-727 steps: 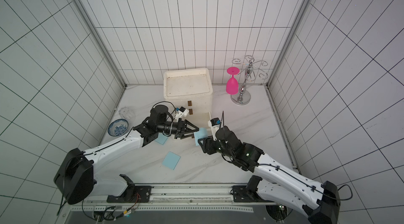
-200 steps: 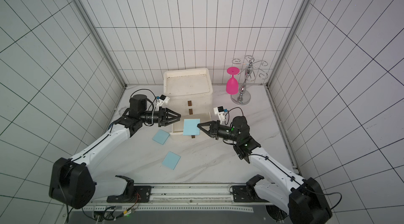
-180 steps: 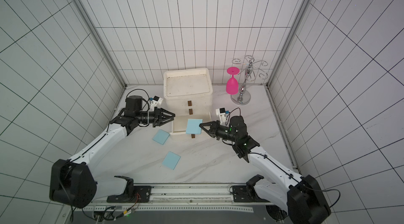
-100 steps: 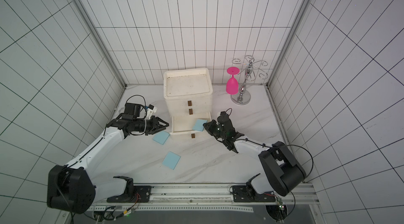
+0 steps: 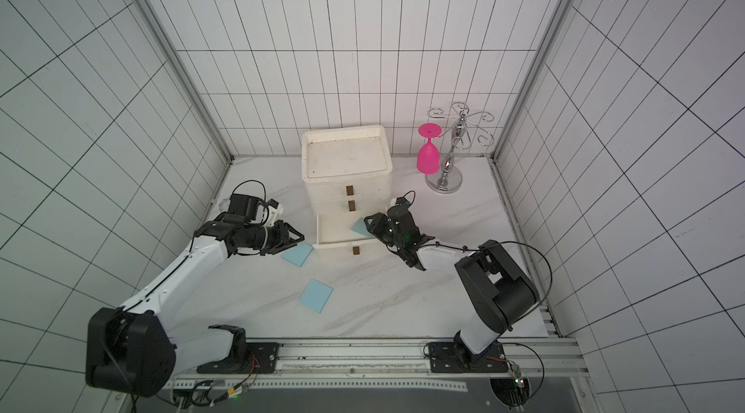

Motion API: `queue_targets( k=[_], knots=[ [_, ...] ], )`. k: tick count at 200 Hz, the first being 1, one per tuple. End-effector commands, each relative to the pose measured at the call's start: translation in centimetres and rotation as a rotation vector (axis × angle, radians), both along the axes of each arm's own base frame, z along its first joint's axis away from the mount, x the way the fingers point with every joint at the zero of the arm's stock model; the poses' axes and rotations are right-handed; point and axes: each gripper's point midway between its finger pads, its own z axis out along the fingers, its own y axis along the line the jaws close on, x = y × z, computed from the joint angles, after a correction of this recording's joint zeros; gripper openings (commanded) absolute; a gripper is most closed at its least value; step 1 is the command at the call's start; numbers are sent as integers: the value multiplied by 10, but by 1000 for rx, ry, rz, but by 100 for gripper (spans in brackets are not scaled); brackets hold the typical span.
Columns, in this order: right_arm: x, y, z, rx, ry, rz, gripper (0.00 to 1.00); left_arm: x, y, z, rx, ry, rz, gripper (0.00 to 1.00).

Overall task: Please put the sticky notes in the drawer by color
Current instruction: Place the sticky notes in the drawer, then pick up the sticky notes from the center of the board.

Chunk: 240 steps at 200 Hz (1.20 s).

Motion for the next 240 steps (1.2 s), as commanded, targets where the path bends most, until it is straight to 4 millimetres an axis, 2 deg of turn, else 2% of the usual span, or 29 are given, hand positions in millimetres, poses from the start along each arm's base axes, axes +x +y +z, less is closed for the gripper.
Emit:
queue_targets(
  k=[1, 46, 55, 72, 86, 106, 123, 138, 169, 200, 225, 240],
  knots=[
    [2, -12, 27, -76, -85, -7, 49, -7, 1, -5, 68, -16, 9, 37],
    [-22, -38, 61, -233, -163, 56, 51, -48, -14, -25, 349, -15, -29, 40],
    [-28, -44, 66, -257, -171, 69, 51, -58, -18, -31, 401, -7, -45, 44],
    [-42, -57, 71, -288, -184, 80, 51, -74, -22, -45, 484, 7, -57, 48],
    [-52, -67, 73, -295, -192, 78, 51, -84, -21, -65, 505, 51, -47, 53],
    [-65, -79, 70, -297, -193, 74, 52, -93, -20, -90, 509, 106, -43, 69],
    [-74, -87, 67, -294, -190, 69, 52, -96, -12, -100, 537, 123, -19, 88],
    [-79, -91, 65, -293, -190, 66, 52, -97, -13, -101, 521, 119, -16, 98],
    [-84, -97, 61, -299, -188, 61, 53, -98, -19, -95, 454, 84, -9, 98],
    [-85, -95, 58, -292, -181, 68, 53, -104, -32, -89, 389, 30, -87, 98],
    [-85, -94, 55, -284, -174, 69, 53, -110, -35, -95, 437, 27, -133, 98],
    [-86, -95, 53, -282, -170, 68, 53, -112, -33, -103, 524, 40, -154, 98]
  ],
)
